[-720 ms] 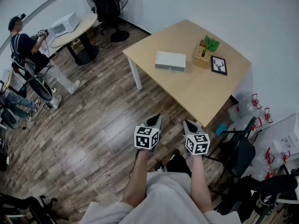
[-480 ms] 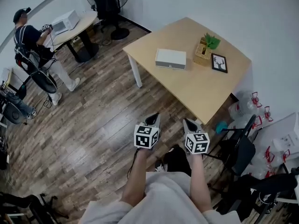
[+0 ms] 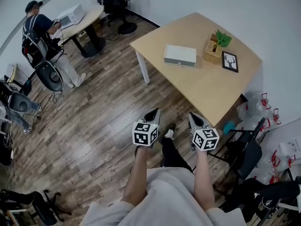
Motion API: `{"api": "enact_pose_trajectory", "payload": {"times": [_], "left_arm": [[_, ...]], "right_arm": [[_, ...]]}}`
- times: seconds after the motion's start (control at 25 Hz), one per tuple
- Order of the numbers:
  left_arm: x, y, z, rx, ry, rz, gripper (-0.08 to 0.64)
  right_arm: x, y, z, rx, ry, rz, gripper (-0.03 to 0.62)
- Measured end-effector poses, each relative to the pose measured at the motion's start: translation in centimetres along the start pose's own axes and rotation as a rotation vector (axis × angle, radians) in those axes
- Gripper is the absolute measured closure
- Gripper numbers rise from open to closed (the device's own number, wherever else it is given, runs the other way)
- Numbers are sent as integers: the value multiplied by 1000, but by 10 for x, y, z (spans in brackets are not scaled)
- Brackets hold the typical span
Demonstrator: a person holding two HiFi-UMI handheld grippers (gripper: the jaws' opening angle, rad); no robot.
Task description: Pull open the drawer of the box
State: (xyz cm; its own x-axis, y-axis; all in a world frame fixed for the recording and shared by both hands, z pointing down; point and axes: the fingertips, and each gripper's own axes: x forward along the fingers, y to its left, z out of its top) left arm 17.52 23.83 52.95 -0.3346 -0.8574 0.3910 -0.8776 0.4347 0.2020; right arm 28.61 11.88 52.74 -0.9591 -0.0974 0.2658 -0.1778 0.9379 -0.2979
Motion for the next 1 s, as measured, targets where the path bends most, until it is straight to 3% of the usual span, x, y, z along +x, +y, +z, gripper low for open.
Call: {"api": "enact_pose_trajectory", "payload": {"times": [0.16, 0.48, 1.0], "left_arm": [[19, 21, 1, 19, 54, -5, 508], [78, 53, 16, 13, 104, -39, 508], [184, 120, 103, 16, 69, -76, 508]], "right_arm": [[31, -2, 7, -13, -7, 31, 591], [98, -38, 21, -23, 54, -7, 589], [219, -94, 82, 7, 69, -54, 591]]}}
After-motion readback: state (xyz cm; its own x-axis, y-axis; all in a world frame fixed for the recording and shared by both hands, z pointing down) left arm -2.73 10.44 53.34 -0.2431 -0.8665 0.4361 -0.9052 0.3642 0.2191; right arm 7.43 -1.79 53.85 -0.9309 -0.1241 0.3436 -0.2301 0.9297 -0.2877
